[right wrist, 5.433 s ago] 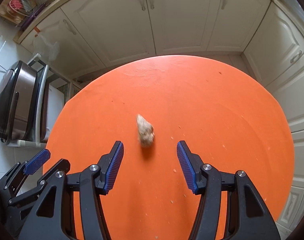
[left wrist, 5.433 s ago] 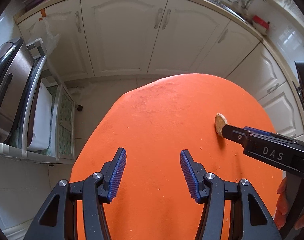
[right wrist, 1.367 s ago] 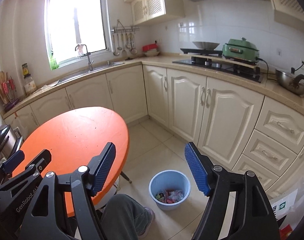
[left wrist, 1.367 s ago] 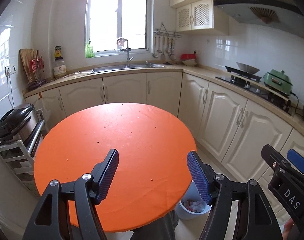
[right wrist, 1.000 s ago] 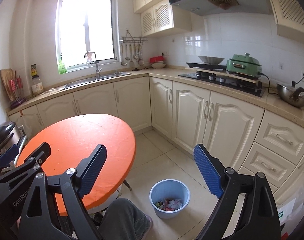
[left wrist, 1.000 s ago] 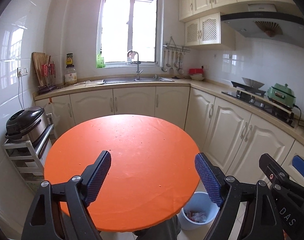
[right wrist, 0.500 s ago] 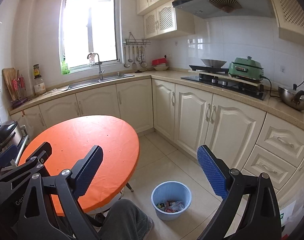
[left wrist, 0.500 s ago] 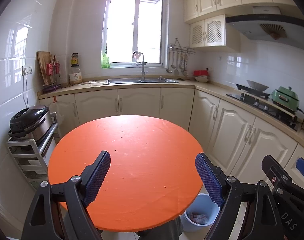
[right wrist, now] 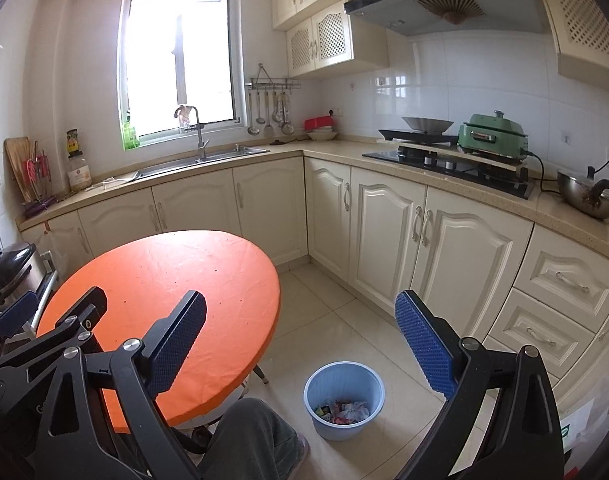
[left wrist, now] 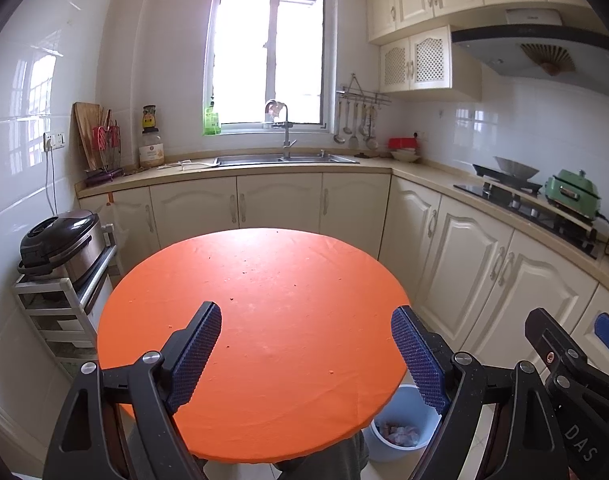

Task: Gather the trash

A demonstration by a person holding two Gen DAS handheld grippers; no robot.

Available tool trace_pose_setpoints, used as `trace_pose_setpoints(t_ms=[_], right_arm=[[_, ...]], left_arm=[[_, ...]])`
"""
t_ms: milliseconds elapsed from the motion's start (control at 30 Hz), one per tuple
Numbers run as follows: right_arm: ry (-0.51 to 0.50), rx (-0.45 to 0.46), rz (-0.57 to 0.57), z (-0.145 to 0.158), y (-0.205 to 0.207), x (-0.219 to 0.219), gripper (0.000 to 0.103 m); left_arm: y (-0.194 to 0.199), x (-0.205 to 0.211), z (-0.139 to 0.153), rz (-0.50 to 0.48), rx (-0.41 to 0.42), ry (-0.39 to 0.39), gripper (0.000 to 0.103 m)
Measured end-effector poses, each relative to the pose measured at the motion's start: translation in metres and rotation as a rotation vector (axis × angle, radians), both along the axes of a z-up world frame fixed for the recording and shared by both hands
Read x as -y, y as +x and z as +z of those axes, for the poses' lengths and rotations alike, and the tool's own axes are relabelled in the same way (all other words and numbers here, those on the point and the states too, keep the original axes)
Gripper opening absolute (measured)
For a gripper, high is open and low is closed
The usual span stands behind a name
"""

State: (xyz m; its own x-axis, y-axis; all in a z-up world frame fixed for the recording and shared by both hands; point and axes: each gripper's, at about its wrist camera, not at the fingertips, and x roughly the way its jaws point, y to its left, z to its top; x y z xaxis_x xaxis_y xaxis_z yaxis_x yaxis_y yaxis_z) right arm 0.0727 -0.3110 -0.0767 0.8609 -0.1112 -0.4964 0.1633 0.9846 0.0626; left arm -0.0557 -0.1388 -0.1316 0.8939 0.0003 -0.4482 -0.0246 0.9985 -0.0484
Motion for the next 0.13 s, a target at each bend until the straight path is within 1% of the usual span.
trace_pose_setpoints(t_ms=[133], right_arm=[[0.002,-0.007,0.004,-0.0001,0.0013,0.0,0.097]], left_arm=[[0.0045,0.0007,-0.0016,-0.011,-0.007,0.002,0.084]])
